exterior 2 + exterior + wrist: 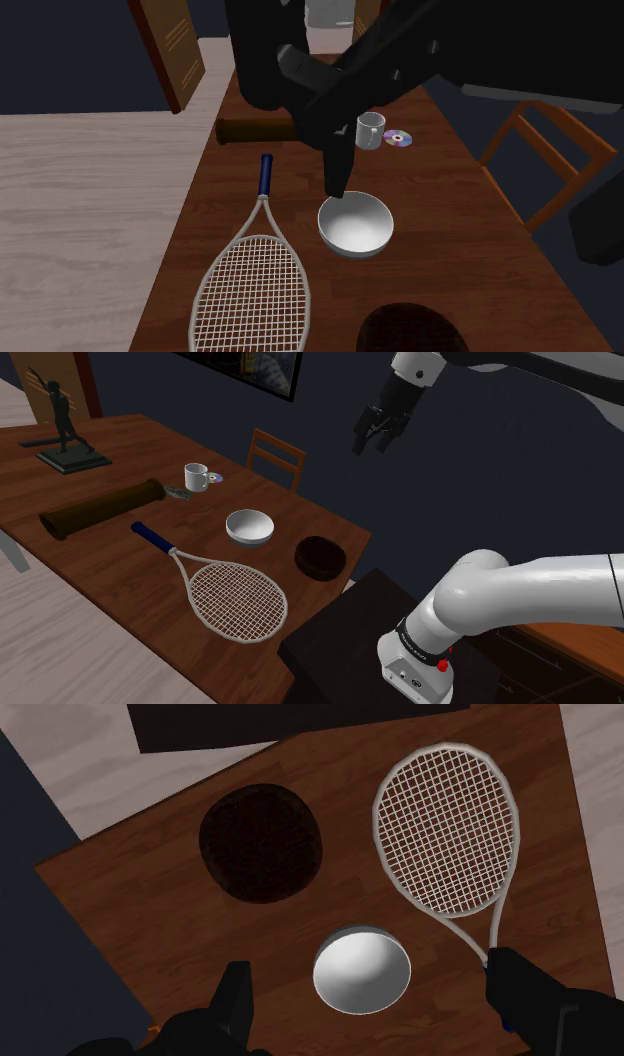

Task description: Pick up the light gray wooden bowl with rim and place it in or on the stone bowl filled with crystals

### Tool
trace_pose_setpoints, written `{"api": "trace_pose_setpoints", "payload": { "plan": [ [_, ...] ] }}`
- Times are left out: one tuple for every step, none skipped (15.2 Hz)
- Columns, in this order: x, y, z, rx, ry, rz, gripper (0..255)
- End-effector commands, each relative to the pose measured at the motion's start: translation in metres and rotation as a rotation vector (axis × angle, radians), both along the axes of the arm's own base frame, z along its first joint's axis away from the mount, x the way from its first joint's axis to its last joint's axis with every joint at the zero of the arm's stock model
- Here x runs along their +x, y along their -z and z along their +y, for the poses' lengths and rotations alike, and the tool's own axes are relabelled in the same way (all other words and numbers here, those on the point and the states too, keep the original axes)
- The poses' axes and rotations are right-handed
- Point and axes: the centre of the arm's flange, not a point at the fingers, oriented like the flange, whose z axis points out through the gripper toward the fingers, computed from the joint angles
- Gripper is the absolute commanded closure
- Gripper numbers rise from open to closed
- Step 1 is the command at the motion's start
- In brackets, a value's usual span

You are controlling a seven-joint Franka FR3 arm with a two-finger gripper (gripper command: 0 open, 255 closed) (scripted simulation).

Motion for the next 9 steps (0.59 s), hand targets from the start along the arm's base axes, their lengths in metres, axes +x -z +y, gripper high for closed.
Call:
{"api": "trace_pose_setpoints", "payload": {
  "plan": [
    [0.000,0.000,0.000,0.000,0.000,0.000,0],
    [0.008,0.010,-0.002,0.003,0.000,0.000,0],
    [0.016,0.021,-0.004,0.005,0.001,0.001,0],
    [0.024,0.031,-0.006,0.008,0.001,0.001,0],
    [0.031,0.042,-0.008,0.010,0.001,0.001,0],
    [0.039,0.052,-0.010,0.013,0.002,0.002,0],
    [0.047,0.063,-0.013,0.015,0.002,0.002,0],
    [0.055,0.073,-0.015,0.018,0.002,0.002,0],
    [0.063,0.084,-0.016,0.021,0.003,0.003,0]
  ]
}}
